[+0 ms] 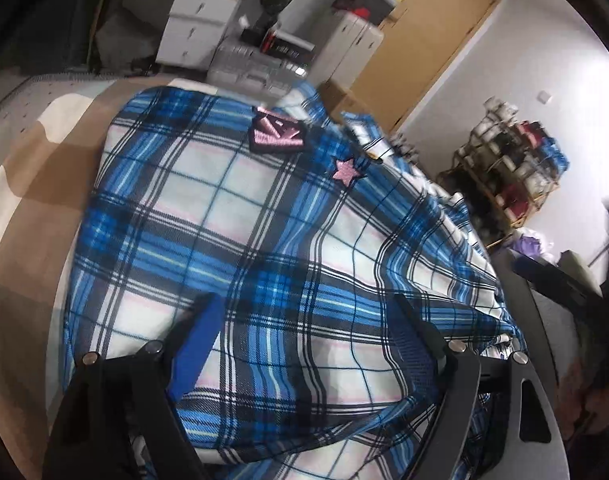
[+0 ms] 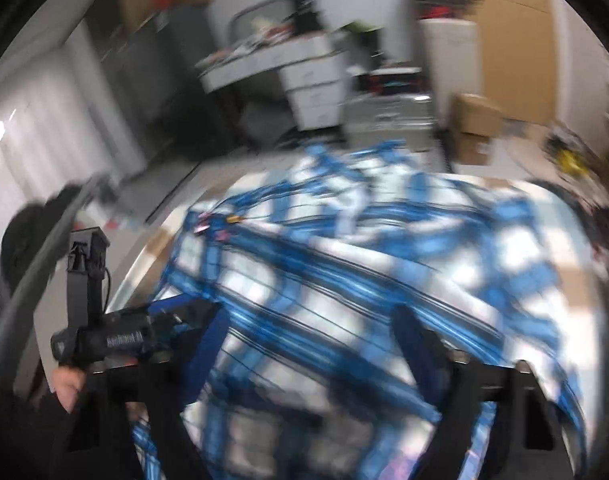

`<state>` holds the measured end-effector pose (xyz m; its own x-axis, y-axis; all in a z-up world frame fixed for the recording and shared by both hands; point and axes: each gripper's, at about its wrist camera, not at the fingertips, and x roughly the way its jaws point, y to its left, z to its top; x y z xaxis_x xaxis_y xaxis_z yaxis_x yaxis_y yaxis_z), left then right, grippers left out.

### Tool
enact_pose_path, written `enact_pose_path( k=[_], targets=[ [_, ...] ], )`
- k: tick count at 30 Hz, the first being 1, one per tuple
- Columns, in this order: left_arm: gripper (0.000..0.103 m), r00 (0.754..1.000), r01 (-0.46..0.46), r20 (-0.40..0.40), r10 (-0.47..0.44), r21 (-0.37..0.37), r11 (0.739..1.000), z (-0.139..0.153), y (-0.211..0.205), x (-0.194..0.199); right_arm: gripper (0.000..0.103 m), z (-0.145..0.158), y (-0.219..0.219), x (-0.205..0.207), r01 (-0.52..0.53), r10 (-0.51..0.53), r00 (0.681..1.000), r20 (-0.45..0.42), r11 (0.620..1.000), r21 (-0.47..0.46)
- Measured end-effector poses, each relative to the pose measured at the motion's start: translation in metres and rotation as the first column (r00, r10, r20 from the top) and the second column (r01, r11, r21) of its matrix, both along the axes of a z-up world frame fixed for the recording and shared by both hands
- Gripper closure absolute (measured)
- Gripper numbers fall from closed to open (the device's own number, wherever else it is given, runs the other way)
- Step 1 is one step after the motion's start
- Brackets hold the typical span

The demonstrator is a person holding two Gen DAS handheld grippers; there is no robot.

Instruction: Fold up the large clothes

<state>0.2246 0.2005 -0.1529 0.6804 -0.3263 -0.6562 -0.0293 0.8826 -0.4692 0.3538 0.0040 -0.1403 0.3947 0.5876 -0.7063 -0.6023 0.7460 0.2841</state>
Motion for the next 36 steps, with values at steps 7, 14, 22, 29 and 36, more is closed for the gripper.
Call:
enact_pose_path(
  k=[7, 14, 22, 29, 36],
  targets=[
    [0.024, 0.999, -0.019, 0.021, 0.024, -0.218, 0.976, -0.005, 0.03, -0.004, 0.06, -0.033, 0.12, 0.058, -0.122, 0.113, 0.985, -0.129, 0.99, -0.069],
    [0.024, 0.998, -0.047, 0.026, 0.057, -0.275, 0.96, 0.001, 0.036, -0.01, 0.067, -0.072, 0.156, 0.091, -0.089, 0.045, 0.987, -0.155, 0.953, -0.288],
    [0.024, 0.998, -0.061, 0.013, 0.066, -0.243, 0.968, -0.003, 0.035, -0.007, 0.064, -0.032, 0.056, 0.061, 0.062, -0.032, 0.996, 0.087, 0.93, -0.362],
    [0.024, 0.998, -0.059, 0.014, 0.064, -0.245, 0.968, -0.003, 0.039, -0.006, 0.051, -0.058, -0.069, 0.067, 0.257, -0.248, 0.966, 0.077, 0.875, -0.41],
    [0.024, 0.998, -0.059, 0.013, 0.064, -0.239, 0.969, -0.004, 0.04, -0.005, 0.043, -0.073, -0.142, 0.075, 0.375, -0.414, 0.91, -0.029, 0.849, -0.372]
  ],
)
